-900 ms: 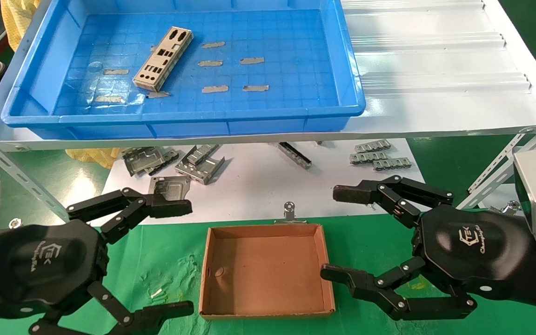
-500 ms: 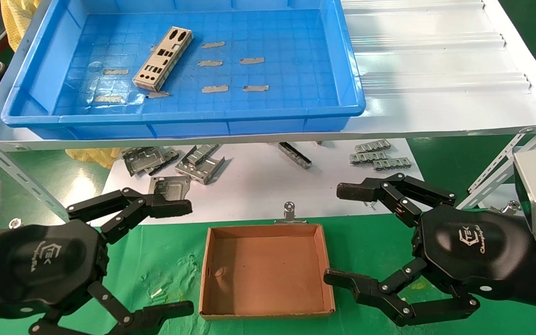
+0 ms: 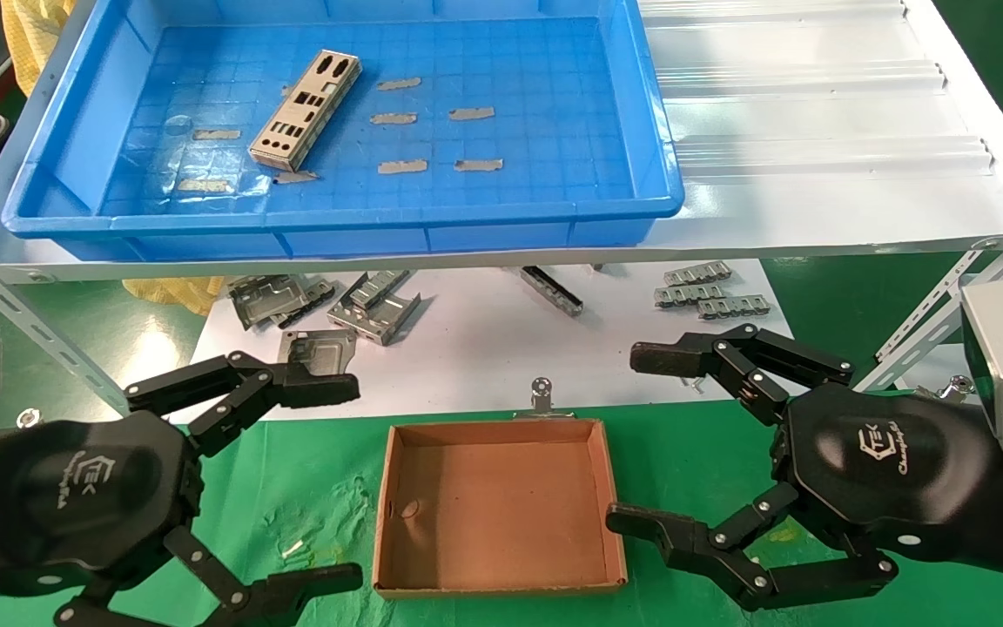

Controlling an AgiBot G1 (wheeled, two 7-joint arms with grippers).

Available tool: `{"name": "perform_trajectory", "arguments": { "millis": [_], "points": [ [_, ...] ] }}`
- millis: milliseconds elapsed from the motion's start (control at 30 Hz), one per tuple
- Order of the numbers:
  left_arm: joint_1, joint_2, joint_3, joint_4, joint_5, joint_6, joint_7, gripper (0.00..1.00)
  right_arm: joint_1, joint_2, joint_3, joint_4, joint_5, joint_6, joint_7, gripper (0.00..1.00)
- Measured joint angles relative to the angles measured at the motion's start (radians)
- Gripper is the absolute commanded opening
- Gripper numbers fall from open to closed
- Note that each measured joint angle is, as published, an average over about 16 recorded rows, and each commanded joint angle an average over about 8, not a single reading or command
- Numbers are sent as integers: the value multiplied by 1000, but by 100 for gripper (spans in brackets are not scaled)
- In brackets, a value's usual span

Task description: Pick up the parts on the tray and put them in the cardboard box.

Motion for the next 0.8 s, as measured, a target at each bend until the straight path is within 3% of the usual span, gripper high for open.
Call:
{"name": "perform_trajectory", "arguments": {
  "millis": [800],
  "points": [
    [0,0,0,0,0,0,0,100,0,0,0,0,0,0,0,100]
  ]
}}
